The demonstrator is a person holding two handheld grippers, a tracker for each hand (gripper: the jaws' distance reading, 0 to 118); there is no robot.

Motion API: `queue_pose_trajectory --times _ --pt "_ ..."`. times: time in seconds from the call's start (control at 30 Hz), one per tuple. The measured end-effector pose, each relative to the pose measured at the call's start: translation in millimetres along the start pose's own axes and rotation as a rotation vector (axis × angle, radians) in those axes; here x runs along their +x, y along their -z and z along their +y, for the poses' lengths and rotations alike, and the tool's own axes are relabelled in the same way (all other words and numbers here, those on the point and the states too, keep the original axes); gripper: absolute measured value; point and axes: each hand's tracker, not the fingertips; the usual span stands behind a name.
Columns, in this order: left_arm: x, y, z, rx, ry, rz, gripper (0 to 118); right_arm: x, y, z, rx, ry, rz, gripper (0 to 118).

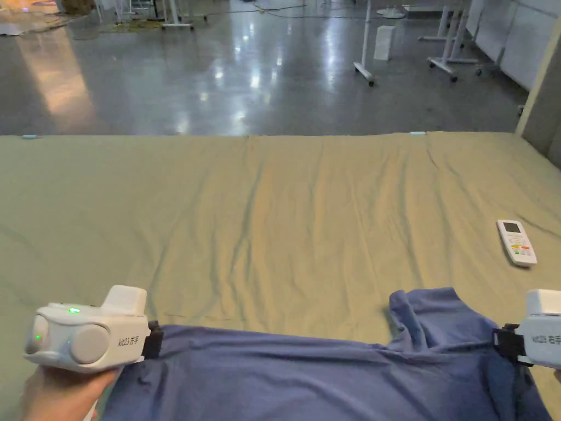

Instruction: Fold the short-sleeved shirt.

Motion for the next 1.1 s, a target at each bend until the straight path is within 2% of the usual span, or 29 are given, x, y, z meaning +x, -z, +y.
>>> queue_pose_trajectory --times 0.17,0.3,0.5,0.67,0.7,0.77,0.8,0.87,0.93,1.0,1.07,1.1 --pt "-44.8 -101.1 -49.7 0.131 -0.095 -0.111 6 15.1 -99.5 -38.6 0.086 0.003 0.04 3" --pt "-57.5 -143.1 -118.9 0.155 -0.087 -0.11 6 20.5 -154.6 -91.5 0.103 0.026 0.04 3" --pt "-44.2 -144.1 -207.8 0.057 -0.085 -0.067 6 1.4 -163.3 -163.0 0.068 0.023 0.011 3" --pt "-40.1 -121.0 -230.9 0.034 -0.094 -0.079 7 5.3 -136.0 -186.6 0.023 0.051 -0.024 3" --pt "-39.3 -117.3 -233.5 0.031 -0.092 -0.076 14 4.8 -132.6 -190.2 0.019 0.054 -0.024 7" --pt "-40.0 -117.0 -238.0 0.043 -0.107 -0.046 59 8.5 -131.4 -194.9 -0.021 0.099 -0.012 55" --pt "-41.8 -121.8 -238.2 0.06 -0.118 -0.023 70 10.9 -133.3 -199.1 -0.02 0.132 -0.042 70" --pt "-41.8 -145.6 -236.5 0.13 -0.143 -0.03 70 18.9 -145.4 -205.7 0.025 0.17 -0.043 72" --pt "-36.1 -173.4 -231.5 0.196 -0.083 0.0 70 25.7 -165.5 -210.1 0.072 0.189 -0.056 74" --pt "-27.0 -203.0 -224.8 0.277 -0.023 0.038 70 16.1 -196.4 -209.6 0.168 0.118 -0.087 74" --pt "-17.9 -231.9 -219.0 0.375 -0.032 0.053 70 -10.0 -238.1 -206.2 0.293 0.028 -0.159 77" --pt "-9.7 -249.3 -216.3 0.432 -0.036 0.072 70 -19.5 -252.6 -205.8 0.336 0.001 -0.155 78"
